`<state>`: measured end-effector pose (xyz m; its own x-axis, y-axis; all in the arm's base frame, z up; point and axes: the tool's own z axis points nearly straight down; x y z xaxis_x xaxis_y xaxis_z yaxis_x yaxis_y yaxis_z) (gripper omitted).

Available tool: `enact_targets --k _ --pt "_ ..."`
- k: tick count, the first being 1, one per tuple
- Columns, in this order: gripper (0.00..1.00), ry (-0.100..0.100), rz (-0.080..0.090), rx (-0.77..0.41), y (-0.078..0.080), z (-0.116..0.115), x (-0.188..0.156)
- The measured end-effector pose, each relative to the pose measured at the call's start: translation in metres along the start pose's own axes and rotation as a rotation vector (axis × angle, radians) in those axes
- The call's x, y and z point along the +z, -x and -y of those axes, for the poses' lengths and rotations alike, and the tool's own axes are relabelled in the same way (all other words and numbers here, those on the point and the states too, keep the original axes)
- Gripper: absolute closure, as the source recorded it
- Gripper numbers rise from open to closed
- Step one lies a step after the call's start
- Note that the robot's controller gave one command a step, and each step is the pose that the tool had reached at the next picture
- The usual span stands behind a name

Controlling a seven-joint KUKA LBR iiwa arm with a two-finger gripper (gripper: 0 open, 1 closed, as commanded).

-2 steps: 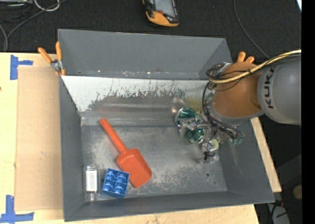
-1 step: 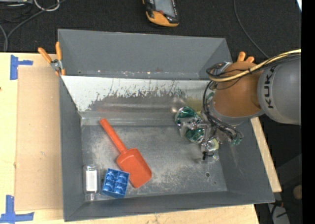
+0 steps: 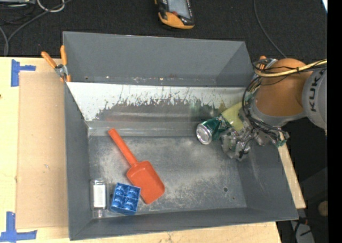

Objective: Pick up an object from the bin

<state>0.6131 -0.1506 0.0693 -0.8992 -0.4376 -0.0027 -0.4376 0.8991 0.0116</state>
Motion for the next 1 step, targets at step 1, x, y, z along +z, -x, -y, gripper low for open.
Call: enact_targets --k 1 --pt "1.00 0.000 0.000 0.001 -0.0001 0.0001 0.0000"
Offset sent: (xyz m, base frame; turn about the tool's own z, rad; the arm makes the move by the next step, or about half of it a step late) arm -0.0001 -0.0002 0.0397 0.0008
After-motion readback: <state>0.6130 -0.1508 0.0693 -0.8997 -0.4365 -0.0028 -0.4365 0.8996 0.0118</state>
